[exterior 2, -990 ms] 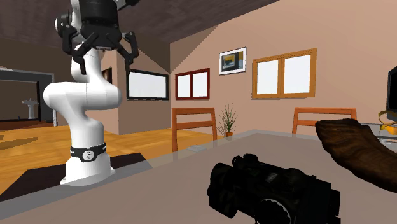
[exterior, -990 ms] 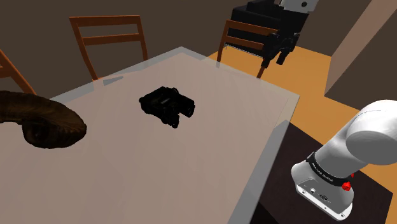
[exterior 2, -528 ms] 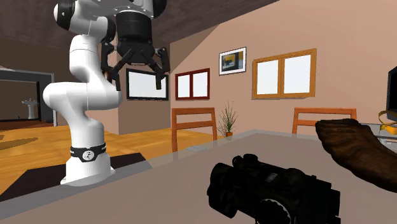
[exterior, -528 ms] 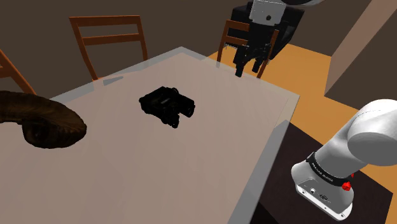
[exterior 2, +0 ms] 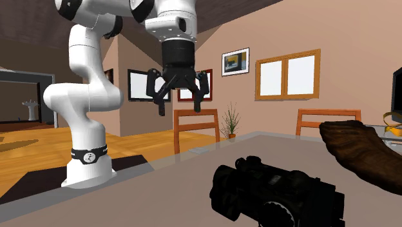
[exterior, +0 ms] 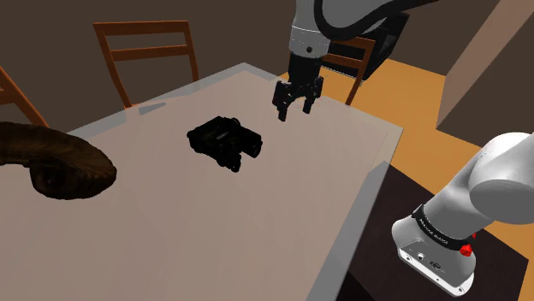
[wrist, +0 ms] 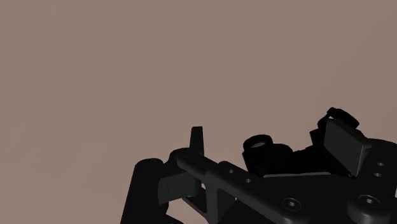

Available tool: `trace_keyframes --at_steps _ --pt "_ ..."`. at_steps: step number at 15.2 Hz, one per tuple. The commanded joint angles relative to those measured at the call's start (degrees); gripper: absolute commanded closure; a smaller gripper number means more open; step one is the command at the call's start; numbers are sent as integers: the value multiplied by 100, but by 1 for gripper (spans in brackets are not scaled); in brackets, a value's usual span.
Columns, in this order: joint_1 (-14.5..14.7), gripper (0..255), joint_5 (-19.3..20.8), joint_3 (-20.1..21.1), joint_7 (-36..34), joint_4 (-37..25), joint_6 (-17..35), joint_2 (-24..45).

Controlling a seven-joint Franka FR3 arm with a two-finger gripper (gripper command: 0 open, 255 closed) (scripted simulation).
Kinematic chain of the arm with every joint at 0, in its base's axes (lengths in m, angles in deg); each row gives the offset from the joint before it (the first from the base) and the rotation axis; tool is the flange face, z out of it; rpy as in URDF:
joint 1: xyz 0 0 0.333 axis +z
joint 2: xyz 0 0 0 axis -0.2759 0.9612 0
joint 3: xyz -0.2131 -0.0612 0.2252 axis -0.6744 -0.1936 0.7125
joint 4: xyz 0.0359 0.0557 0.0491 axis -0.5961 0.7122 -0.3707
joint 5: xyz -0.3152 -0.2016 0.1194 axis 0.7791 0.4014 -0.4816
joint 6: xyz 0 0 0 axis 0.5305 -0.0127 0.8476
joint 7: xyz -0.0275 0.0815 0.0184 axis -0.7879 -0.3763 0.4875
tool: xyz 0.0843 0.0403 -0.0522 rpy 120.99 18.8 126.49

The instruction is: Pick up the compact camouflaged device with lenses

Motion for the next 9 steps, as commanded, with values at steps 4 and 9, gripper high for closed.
trace_keyframes --at_steps 4,9 --pt "158 0 268 328 -528 -633 424 1062" --pt "408 0 695 506 -1070 -1443 651 2155"
